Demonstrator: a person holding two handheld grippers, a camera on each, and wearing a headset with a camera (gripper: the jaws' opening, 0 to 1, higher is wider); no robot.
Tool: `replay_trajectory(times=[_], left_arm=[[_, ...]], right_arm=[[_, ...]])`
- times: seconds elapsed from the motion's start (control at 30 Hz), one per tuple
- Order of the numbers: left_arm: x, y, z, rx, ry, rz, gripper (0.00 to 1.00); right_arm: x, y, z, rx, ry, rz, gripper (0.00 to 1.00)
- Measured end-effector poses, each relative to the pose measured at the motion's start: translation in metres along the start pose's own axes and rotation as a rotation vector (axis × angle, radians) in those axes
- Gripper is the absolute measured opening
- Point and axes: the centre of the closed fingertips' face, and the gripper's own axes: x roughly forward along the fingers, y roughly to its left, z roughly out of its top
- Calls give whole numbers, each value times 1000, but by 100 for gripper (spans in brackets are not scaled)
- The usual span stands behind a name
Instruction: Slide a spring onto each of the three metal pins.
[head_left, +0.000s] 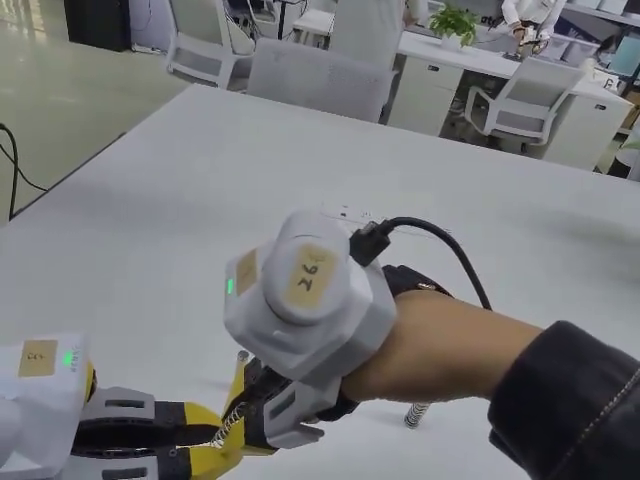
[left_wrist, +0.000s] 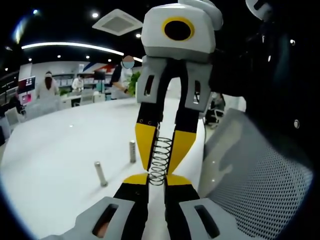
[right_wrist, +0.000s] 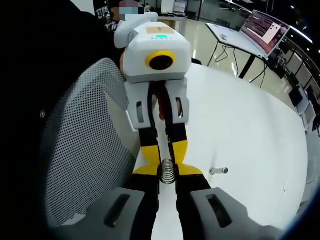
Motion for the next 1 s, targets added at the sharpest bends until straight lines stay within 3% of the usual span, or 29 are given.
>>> replay_trajectory(times=[0.57,1.0], left_arm=[[-4,3,-4,-44,-2,10,7],[-11,11,-8,-76,2,48,19]], right_arm=[[0,-4,-2,1,15,-6,8],[-2,-11,-10,11,41,-27,8]])
